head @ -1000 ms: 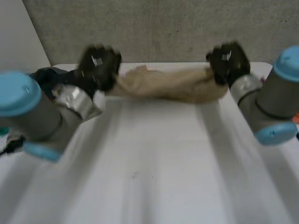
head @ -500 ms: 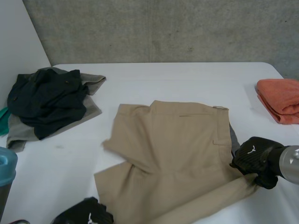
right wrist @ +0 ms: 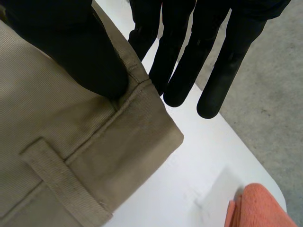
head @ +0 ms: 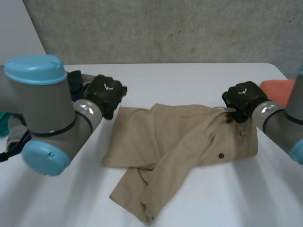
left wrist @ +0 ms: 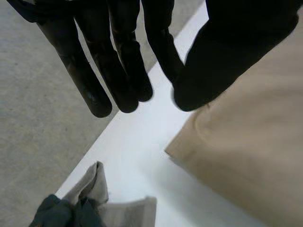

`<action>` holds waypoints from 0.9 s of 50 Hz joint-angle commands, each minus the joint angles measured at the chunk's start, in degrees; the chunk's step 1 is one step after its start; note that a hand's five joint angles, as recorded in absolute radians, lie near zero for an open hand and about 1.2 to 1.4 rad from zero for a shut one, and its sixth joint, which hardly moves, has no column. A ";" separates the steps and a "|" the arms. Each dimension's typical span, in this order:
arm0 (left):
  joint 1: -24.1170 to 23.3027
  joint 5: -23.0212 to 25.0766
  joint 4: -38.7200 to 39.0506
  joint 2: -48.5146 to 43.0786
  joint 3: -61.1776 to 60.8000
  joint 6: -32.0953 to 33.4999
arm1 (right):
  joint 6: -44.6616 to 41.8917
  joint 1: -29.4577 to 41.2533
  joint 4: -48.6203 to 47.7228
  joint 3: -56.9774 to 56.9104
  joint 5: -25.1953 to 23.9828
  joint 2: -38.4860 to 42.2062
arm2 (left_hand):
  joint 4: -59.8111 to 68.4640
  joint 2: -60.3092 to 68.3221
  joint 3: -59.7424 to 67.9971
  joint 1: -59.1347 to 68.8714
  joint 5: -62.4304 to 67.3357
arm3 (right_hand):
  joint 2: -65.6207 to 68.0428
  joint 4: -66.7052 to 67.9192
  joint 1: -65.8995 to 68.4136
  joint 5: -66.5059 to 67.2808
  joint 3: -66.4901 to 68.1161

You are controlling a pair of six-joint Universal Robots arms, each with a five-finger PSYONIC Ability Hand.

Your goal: Fold the laundry.

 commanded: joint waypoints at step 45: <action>-21.56 -3.01 3.96 1.79 -24.17 -20.04 | -0.06 -1.06 0.96 7.86 -0.36 -4.03 | -21.43 -20.23 -20.01 -19.01 -21.09 | 12.80 11.40 16.11 11.65 11.90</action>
